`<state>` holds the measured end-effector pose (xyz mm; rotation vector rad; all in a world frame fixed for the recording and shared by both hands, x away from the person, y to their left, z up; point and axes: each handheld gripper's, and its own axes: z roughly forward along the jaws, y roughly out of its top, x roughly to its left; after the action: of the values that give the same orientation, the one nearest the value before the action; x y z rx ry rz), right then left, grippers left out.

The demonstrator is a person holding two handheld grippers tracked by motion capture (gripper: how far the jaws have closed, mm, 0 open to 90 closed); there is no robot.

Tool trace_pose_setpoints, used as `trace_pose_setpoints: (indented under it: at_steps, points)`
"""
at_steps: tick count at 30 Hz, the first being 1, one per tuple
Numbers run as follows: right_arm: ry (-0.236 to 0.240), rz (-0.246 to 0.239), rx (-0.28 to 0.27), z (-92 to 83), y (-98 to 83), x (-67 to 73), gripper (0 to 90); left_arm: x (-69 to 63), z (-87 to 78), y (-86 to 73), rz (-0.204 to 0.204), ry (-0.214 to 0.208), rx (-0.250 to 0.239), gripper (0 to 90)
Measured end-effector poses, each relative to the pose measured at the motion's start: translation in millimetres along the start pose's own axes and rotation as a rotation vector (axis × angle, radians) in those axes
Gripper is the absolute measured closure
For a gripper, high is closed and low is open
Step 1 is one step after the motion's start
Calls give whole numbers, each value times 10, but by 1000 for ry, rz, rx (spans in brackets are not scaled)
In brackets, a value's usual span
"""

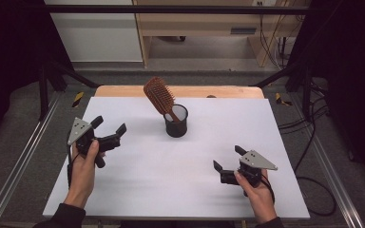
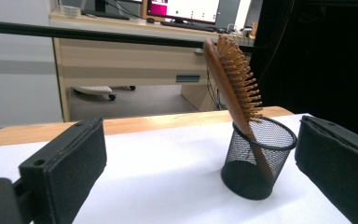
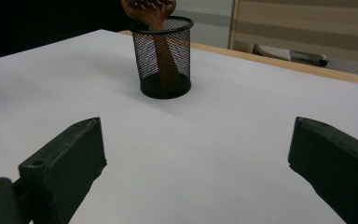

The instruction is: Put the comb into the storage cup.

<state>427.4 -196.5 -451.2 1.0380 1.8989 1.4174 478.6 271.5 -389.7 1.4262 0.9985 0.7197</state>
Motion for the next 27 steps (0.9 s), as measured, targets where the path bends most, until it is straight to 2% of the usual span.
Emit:
trace_pose_setpoints:
  at_steps: [8, 13, 17, 27]
  points:
    - [-18, -11, -25, -55, 50, -10, 45, 152, -221, -80, -27, 22, -7, 23]
    - [-44, -38, -37, -90, 75, -42, 46, 219, -377, -108, -27, 10, -11, 25]
    - [-63, -56, -25, -165, 75, -115, 45, 257, -468, -162, -12, 13, -3, 25]
    - [-118, -27, -11, -366, -32, -342, 45, 306, -602, -244, -3, 26, -3, 28]
